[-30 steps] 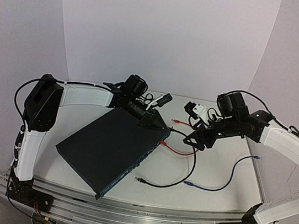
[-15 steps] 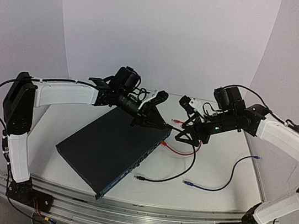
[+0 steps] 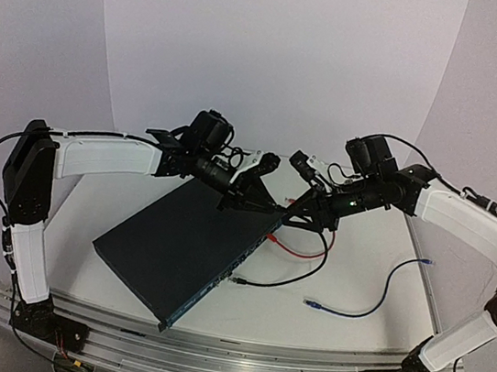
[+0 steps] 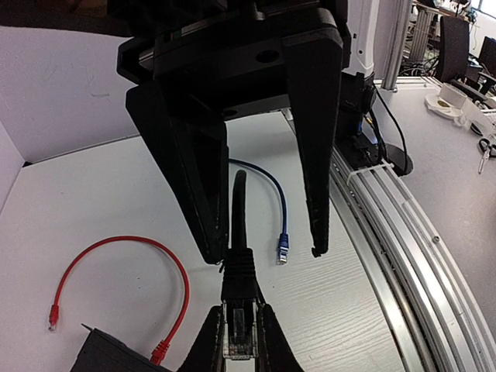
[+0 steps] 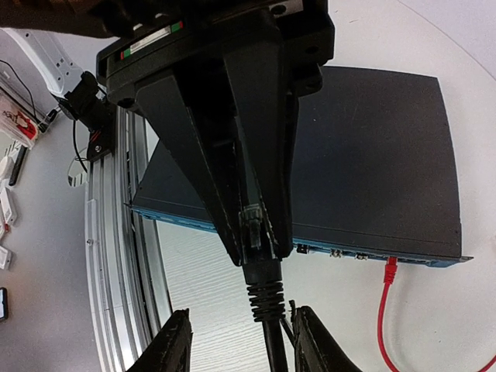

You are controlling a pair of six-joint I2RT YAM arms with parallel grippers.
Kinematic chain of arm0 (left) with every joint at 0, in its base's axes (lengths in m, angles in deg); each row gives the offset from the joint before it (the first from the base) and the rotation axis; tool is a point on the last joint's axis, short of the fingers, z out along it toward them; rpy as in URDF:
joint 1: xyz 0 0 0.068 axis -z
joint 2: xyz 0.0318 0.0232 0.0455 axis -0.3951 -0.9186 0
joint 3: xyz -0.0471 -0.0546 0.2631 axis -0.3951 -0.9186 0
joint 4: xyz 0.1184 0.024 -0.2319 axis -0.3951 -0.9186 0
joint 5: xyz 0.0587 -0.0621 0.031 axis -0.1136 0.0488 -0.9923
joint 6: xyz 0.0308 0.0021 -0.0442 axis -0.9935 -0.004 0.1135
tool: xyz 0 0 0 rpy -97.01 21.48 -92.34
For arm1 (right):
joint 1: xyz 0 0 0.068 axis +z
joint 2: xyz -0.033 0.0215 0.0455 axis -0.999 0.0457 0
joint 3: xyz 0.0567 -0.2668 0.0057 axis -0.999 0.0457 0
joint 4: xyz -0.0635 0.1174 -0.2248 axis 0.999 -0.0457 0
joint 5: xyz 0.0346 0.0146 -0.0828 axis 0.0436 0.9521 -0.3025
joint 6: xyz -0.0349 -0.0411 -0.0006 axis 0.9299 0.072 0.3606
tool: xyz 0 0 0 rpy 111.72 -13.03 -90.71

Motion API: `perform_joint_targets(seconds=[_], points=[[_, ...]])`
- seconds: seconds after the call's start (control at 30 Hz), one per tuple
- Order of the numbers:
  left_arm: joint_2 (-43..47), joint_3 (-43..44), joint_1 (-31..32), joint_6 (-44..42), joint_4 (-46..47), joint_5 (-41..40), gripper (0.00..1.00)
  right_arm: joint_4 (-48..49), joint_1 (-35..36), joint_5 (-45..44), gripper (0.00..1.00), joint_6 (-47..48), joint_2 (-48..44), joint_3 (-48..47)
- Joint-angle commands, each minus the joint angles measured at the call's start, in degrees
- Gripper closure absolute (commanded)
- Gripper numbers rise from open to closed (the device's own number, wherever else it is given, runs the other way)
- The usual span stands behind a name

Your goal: Insert the plug into the switch port

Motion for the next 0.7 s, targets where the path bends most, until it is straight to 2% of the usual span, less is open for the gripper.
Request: perform_joint_targets(seconds=[0.0, 0.1, 0.3, 0.4, 0.43, 0.47, 0.5, 0.53, 0.6, 0.67], points=[[3.0, -0.7, 0.4, -1.1, 2.0, 0.4, 1.00, -0.1, 0.0, 2.6, 0.59, -0.4, 0.9, -2.4], [3.0, -0.7, 0.5, -1.1, 2.0, 0.3, 1.00, -0.1, 0.0, 2.6, 0.65, -0.4, 1.3, -2.5], [3.0, -0.7, 0.6, -0.4, 2.8, 0.4, 1.00, -0.1, 0.0, 2.6, 0.97, 0.0, 1.6, -2.7], [2.8, -0.7, 0.7, 0.3, 3.6, -0.2, 1.00, -0.1, 0.0, 2.2, 1.00, 0.7, 1.4, -2.6], [2.7, -0.6, 0.7, 0.5, 3.6, -0.4, 0.92, -0.1, 0.0, 1.7, 1.00, 0.9, 1.3, -2.6], [2.7, -0.5, 0.7, 0.9, 3.7, -0.7, 0.74, -0.1, 0.0, 0.8, 1.00, 0.9, 1.1, -2.6], [2.8, -0.3, 0.7, 1.4, 3.4, -1.4, 0.29, 0.0, 0.0, -1.3, 1.00, 0.6, 0.9, -2.5], [2.9, -0.1, 0.7, 1.9, 3.4, -2.2, 0.07, 0.0, 0.0, -3.8, 1.00, 0.5, 0.8, -2.3], [3.2, -1.0, 0.6, 6.0, 6.3, -8.0, 0.00, 0.0, -0.1, -8.5, 1.00, 0.8, 0.8, -1.3], [3.4, -3.3, 0.4, 12.2, 11.6, -17.0, 0.00, 0.1, -0.7, -11.7, 1.00, 1.0, 0.9, 0.2]])
